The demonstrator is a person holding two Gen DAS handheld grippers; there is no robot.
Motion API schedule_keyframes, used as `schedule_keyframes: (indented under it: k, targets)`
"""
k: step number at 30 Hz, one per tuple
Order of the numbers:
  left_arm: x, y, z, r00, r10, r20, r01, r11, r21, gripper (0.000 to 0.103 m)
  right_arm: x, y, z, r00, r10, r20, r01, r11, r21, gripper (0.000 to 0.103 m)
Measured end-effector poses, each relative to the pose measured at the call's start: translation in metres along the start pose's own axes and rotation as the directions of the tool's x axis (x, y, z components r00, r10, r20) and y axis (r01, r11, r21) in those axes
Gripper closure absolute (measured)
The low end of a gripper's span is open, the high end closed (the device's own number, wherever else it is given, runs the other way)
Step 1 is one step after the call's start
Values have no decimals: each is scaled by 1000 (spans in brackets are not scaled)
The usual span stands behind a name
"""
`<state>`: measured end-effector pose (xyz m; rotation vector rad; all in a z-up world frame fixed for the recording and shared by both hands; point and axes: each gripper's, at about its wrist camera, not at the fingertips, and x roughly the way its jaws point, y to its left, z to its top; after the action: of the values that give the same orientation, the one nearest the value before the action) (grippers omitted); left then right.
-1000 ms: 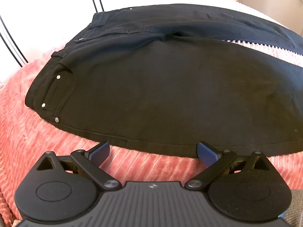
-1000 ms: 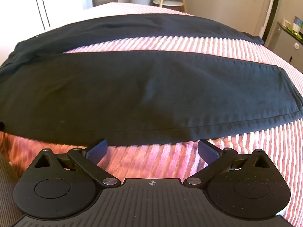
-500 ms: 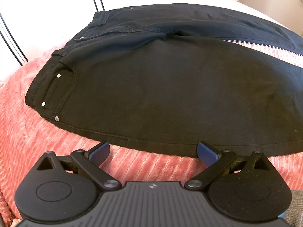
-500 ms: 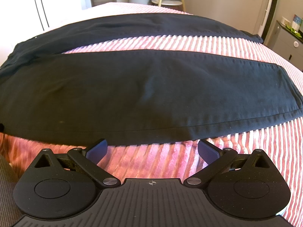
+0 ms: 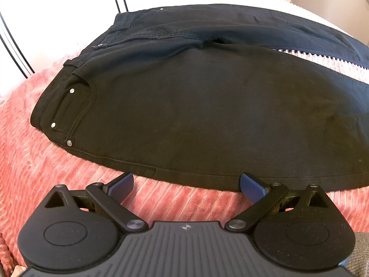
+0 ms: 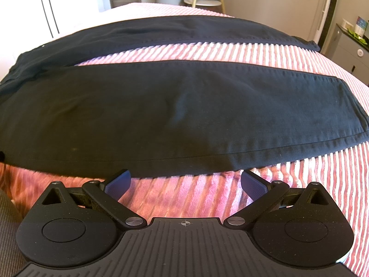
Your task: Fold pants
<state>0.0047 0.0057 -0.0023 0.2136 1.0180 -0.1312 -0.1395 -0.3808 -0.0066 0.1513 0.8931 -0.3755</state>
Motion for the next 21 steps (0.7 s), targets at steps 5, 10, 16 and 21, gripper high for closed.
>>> schedule_keyframes:
  k: [5, 10, 16, 21]
  targets:
    - [0, 0, 0, 1000, -1, 0, 1, 1000, 0, 4, 0, 0, 0, 1000, 1, -1, -1, 1000, 0, 0]
    - [0, 0, 0, 1000, -1, -1, 1, 1000, -2, 4, 0, -1, -2, 1000, 1, 0, -1, 1000, -1, 0]
    - [0, 0, -1, 1000, -1, 0, 1, 1000, -2, 4, -1, -2, -2, 1000, 2, -1, -2, 1000, 0, 0]
    - [0, 0, -1, 1000, -2, 0, 2, 1000, -2, 4, -1, -1, -2, 1000, 2, -2, -2, 1000, 0, 0]
